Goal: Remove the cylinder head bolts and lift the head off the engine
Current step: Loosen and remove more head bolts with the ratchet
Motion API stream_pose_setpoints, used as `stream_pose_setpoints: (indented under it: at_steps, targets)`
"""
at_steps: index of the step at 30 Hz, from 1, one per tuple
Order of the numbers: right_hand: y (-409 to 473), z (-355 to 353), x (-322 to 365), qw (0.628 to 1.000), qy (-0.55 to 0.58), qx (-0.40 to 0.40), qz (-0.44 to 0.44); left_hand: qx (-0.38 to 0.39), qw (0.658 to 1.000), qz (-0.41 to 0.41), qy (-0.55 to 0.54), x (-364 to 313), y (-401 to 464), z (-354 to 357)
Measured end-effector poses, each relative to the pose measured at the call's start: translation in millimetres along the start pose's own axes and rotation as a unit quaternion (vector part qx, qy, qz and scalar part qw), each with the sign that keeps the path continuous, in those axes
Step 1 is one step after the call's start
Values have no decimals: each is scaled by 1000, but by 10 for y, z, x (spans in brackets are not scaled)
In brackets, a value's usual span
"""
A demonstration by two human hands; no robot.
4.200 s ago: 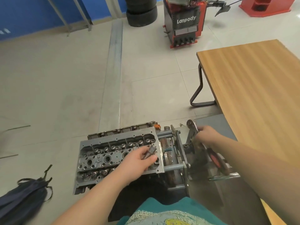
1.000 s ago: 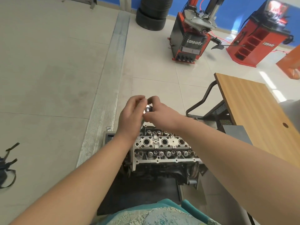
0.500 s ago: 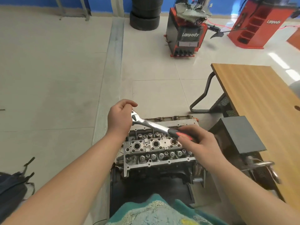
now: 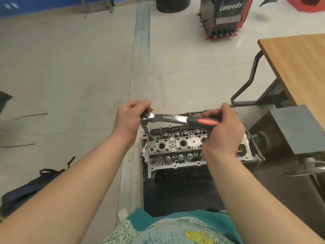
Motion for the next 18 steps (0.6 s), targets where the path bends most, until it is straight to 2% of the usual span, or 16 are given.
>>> stream_pose_setpoints:
  at_steps: [3,7,12,18]
  targets:
    - [8,-8,29,999,-25,-22,-32,-38,999,-12,-13,13,-35,40]
    - [63,14,71,994,-71,7,-86,-50,998,-9,-37,33,-48,30]
    - [188,139,81,998,-49,8,-37,-91,995,-18,-45,32,2,44]
    - [285,202,91,998,-56,31,-19,-133,990,-16,-46,22,4,69]
Point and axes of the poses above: each hand's wrist, its own y-axis towards the middle knuckle, its own z-axis out of the palm, x = y × z, the point moved 4 cm from there along y, towards the middle knuckle, and after that the axes turned 1 degree about z, right-handed, at the moved point
